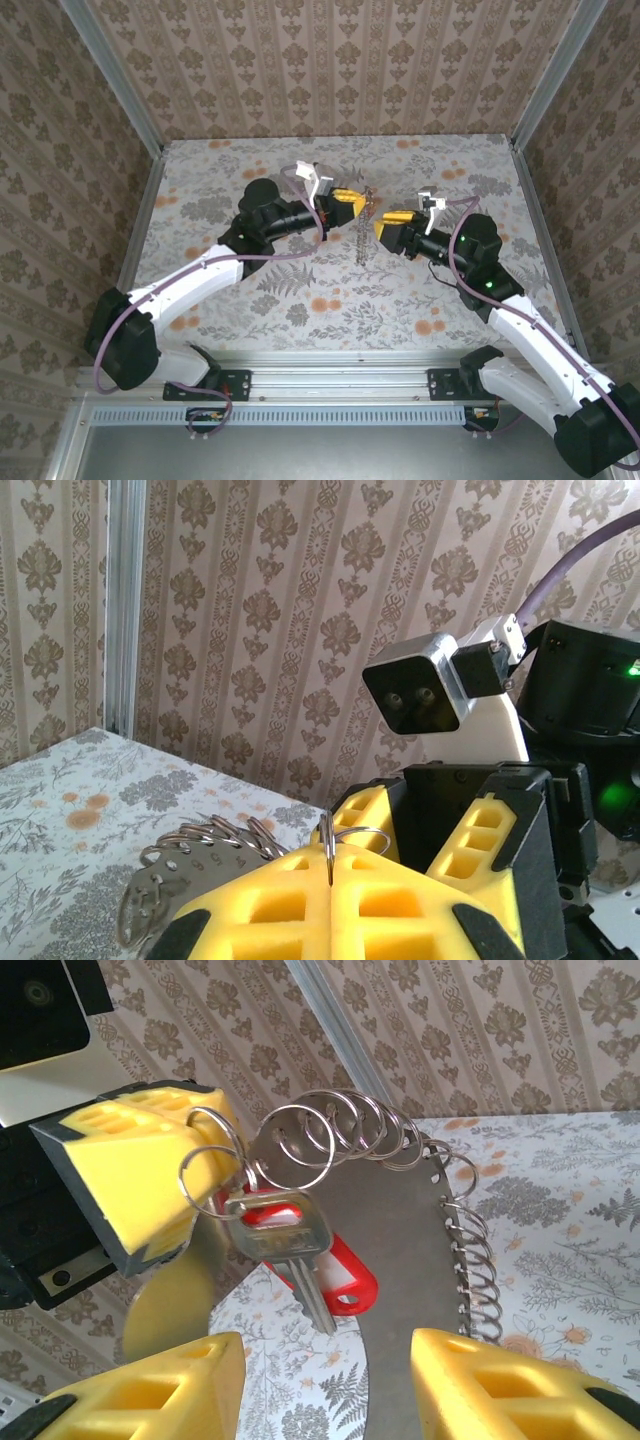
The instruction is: Put the keys on the keyring
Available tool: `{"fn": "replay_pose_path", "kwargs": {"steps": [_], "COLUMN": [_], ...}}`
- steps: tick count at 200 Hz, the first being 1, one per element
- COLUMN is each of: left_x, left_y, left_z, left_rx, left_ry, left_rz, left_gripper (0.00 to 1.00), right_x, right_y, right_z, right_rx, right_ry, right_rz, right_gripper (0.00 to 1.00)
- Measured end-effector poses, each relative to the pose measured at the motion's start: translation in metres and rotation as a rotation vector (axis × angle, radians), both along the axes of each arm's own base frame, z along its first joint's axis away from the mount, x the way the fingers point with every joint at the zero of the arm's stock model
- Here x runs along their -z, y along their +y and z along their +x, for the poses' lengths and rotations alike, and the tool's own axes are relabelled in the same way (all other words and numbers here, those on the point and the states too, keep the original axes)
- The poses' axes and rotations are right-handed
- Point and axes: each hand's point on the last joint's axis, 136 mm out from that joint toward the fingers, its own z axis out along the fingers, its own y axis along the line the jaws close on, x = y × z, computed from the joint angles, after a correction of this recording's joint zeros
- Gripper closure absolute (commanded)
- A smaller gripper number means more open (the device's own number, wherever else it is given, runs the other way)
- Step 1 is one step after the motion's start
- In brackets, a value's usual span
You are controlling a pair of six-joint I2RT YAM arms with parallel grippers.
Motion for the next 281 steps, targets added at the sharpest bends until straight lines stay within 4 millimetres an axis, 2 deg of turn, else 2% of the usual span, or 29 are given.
{"fn": "replay_pose_path", "kwargs": {"steps": [31,73,127,185,265,281], "left_x": [-0.001,-0.002,-0.01,-0.014,-0.009,-0.006], "left_y": [0.001,0.002,0.004,0.005,0.0,-0.002], "left_z": [-0.004,-0.005,-0.007,-0.009,-0.011,-0.011], "left_rx": [0.005,0.008,0.014,0.026,0.049,0.054], "left_ry": [0.003,0.004,0.001,0.005,0.027,0.034], "left_rz": [-0.017,-0.042,-0.086,-0.101,-0.097,-0.093], "left_gripper": [1.0,1.0,1.0,1.0,1.0,1.0], "right_x": [-0.004,-0.021,-0.025,-0.044,-0.041,-0.04], "right_y": [-0.009,-0.022,-0.007,0.004,0.009,0.011], "right_z": [0.005,0.011,0.003,-0.007,-0.001,0.0], "right_rx": [0.02,0.022,-0.122,-0.238,-0.267,-0.274], "right_ry": [-0.014,-0.044,-0.014,-0.045,-0.031,-0.026], "right_rz": [0.007,0.069,0.117,0.139,0.15,0.152], "right_gripper": [0.51,0.51,0.5,0.51,0.52,0.56]}}
